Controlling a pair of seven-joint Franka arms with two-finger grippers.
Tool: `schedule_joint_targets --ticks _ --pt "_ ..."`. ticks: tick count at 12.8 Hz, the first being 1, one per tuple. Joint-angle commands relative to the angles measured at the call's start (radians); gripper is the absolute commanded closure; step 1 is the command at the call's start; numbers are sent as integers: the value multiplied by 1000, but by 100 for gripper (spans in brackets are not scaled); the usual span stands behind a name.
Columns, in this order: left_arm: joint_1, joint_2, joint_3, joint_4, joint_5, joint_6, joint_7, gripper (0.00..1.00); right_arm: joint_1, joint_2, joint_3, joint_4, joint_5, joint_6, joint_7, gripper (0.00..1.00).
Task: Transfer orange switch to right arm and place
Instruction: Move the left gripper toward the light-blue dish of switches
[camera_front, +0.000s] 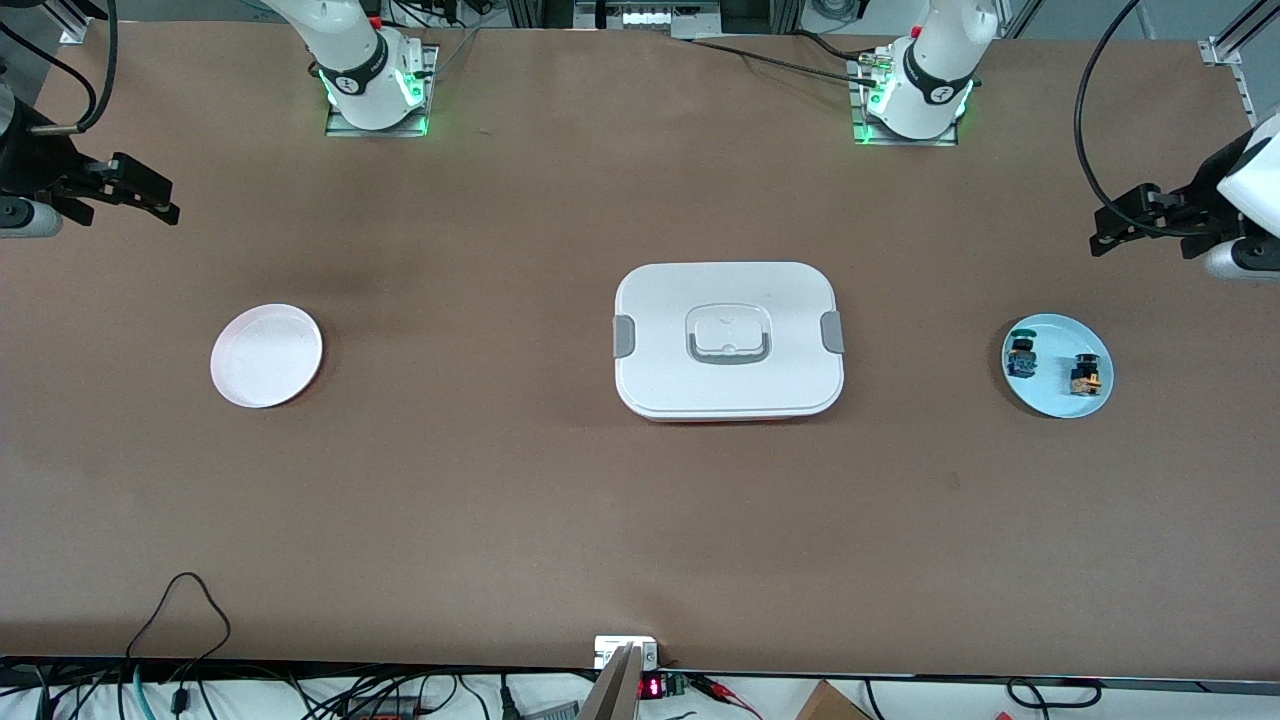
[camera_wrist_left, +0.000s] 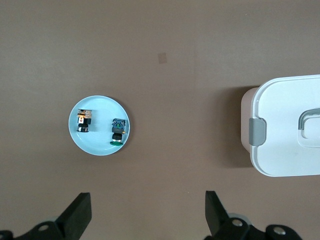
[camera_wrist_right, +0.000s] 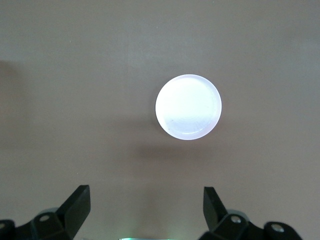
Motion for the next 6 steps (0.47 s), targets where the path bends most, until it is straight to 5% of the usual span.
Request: schedule_joint_targets --ticks 1,6 --pt "3 14 1 34 -23 -25 17 0 -1 -17 0 -19 -3 17 10 0" --pt "3 16 1 39 -23 -25 14 0 3 -17 1 -19 -3 17 10 0"
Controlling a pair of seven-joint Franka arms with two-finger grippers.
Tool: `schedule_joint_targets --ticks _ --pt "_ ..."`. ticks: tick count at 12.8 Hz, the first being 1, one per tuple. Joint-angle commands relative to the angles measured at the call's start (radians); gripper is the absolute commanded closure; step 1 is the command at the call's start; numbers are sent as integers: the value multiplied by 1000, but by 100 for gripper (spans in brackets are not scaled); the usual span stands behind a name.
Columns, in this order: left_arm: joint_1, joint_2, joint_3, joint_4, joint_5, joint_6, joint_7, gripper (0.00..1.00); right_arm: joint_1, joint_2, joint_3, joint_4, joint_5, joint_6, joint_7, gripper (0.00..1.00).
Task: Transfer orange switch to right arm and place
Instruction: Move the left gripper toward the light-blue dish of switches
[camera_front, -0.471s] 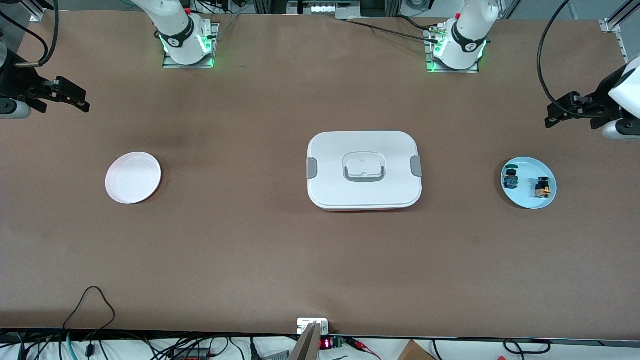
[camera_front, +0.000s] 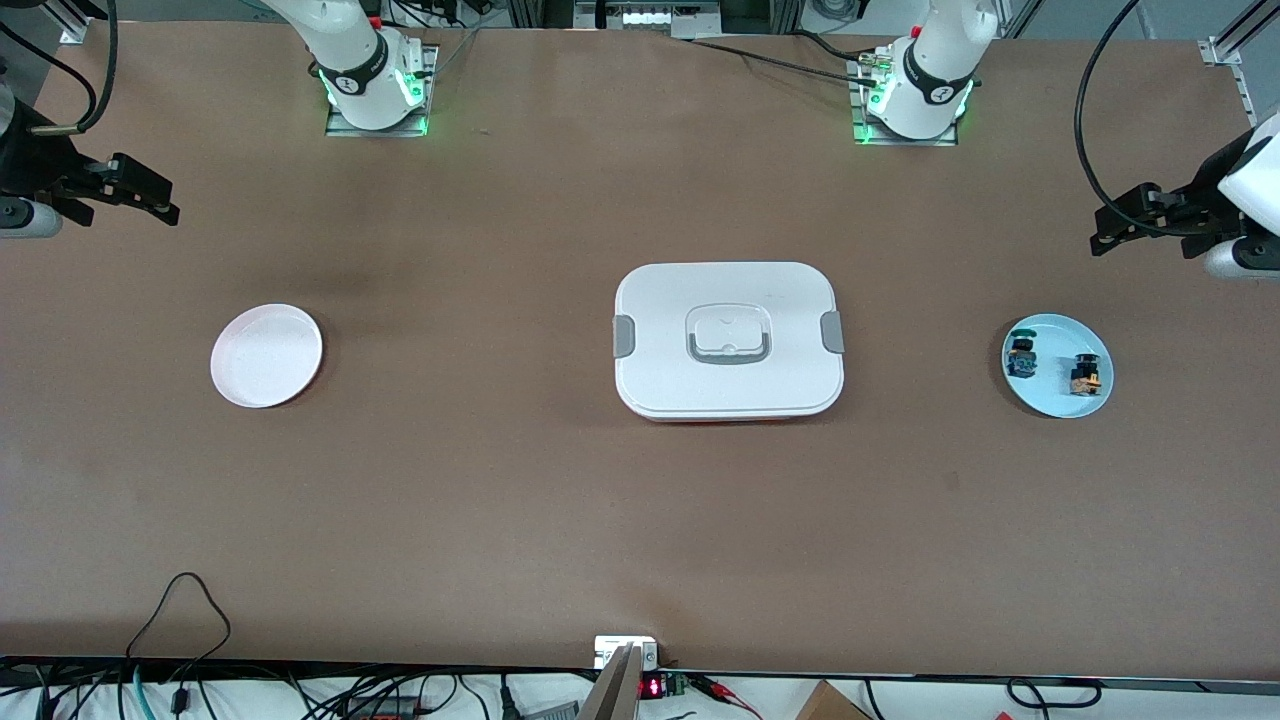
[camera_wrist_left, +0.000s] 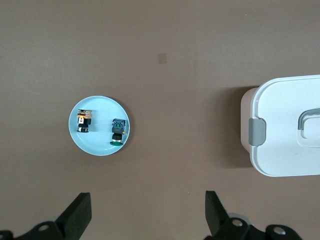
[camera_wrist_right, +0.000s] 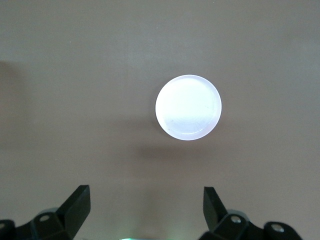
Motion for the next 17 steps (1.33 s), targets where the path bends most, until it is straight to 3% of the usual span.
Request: schedule_joint_targets --ticks 1,9,17 --pt "5 16 3 33 -35 -26 15 0 3 -17 1 -19 -3 16 10 0" --pt "24 42 3 -22 -29 -100 41 0 3 -15 1 -19 -3 27 10 0" --pt "165 281 5 -24 71 -37 829 2 5 -12 4 -7 -2 38 9 0"
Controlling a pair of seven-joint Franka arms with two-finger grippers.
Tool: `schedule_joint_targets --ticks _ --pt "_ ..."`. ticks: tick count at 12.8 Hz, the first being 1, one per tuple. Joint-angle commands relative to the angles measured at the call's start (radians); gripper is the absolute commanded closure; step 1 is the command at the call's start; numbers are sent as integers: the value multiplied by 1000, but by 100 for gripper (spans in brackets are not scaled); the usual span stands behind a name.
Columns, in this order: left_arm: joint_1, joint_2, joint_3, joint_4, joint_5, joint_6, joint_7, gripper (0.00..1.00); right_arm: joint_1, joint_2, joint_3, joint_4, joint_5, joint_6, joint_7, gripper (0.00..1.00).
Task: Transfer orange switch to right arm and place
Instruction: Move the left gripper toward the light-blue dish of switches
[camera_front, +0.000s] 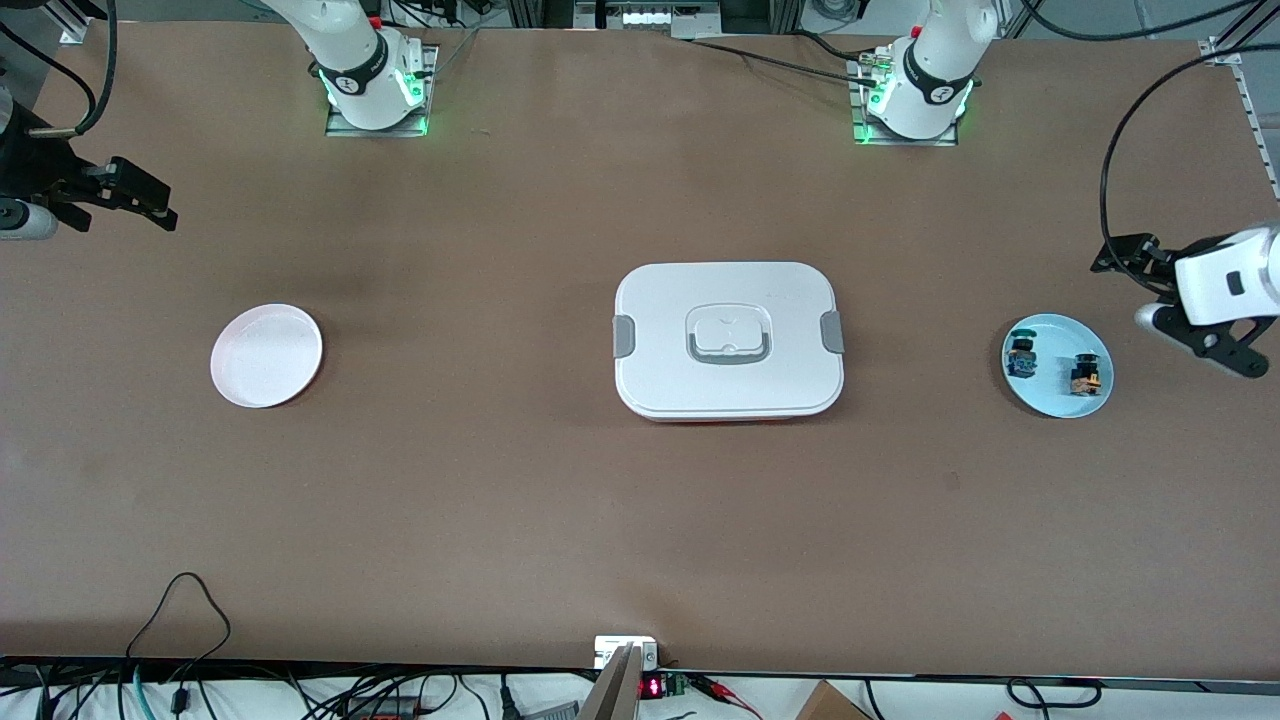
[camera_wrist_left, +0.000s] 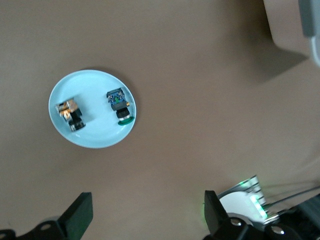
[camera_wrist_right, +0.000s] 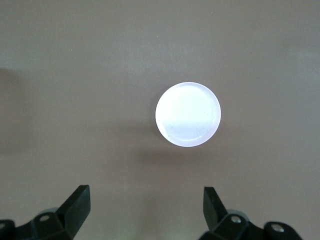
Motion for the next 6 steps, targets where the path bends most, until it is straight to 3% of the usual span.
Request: schedule_joint_targets --ticks 1,3,6 --pt "53 85 -4 15 20 18 214 2 3 -13 4 -5 -3 7 9 0" --pt "99 145 -6 14 20 56 346 2 2 -13 4 -5 -2 10 10 0" --pt "171 226 -10 12 8 200 727 2 -3 13 0 17 6 34 10 0"
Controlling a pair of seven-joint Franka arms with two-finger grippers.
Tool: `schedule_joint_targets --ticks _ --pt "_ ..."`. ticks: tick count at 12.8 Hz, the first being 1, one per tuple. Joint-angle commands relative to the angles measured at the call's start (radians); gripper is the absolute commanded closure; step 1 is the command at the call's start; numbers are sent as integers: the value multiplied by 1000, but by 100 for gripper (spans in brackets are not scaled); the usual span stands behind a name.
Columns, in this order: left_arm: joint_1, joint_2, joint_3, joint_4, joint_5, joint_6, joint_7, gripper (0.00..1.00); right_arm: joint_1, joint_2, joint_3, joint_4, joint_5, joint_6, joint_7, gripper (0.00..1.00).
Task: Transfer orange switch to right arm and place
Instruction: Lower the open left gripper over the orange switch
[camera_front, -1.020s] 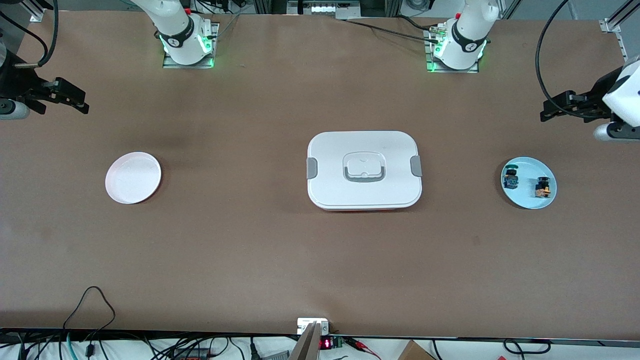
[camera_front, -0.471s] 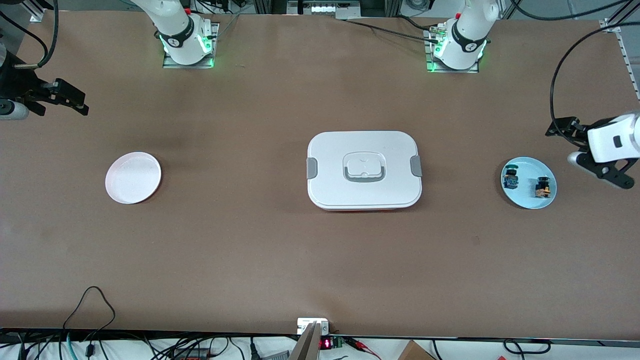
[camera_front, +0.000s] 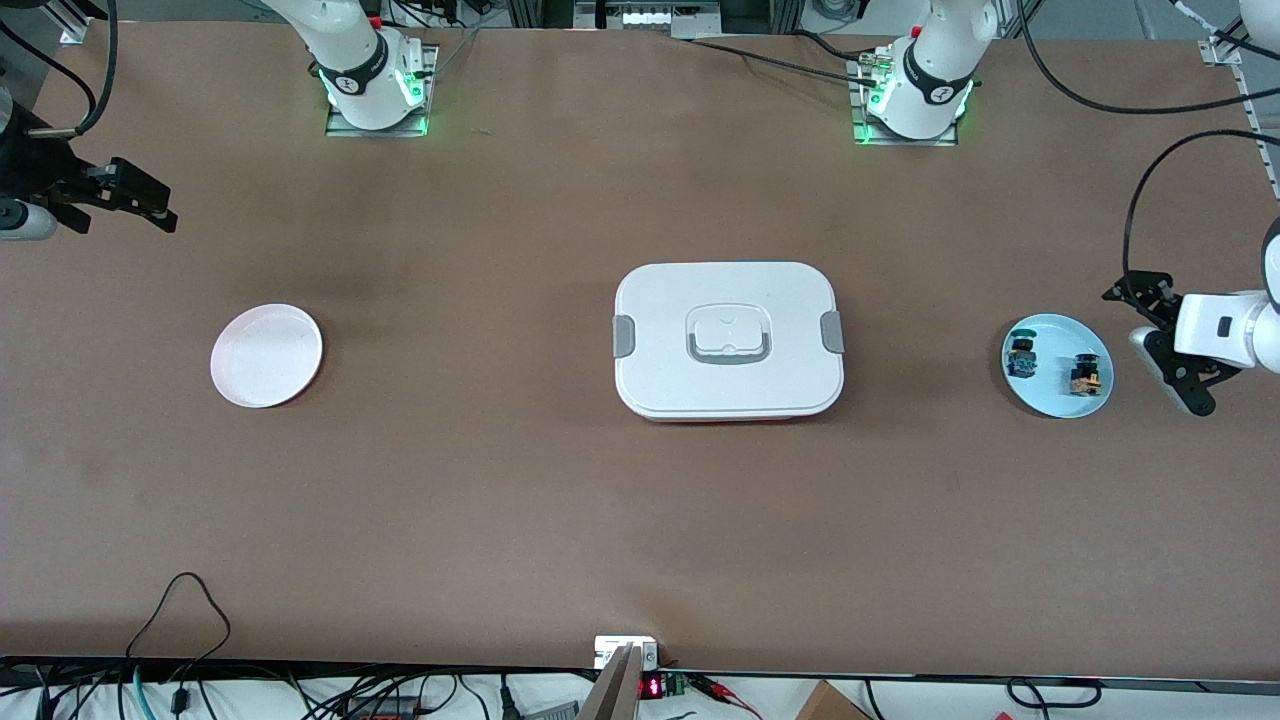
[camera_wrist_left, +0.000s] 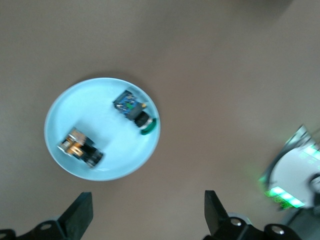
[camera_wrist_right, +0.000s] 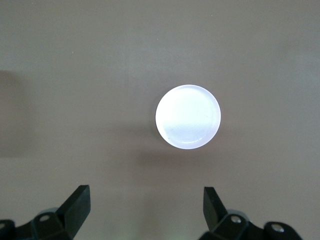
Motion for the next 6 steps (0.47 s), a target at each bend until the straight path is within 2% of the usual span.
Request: schedule_joint_targets --ticks 1,3,6 --pt "61 76 -14 16 -8 110 316 2 -3 18 1 22 6 34 10 0" --pt "74 112 -14 14 -14 192 482 2 -4 21 -1 22 9 35 9 0" --pt "81 57 -17 -110 -15 310 633 1 -3 21 1 24 8 35 9 0"
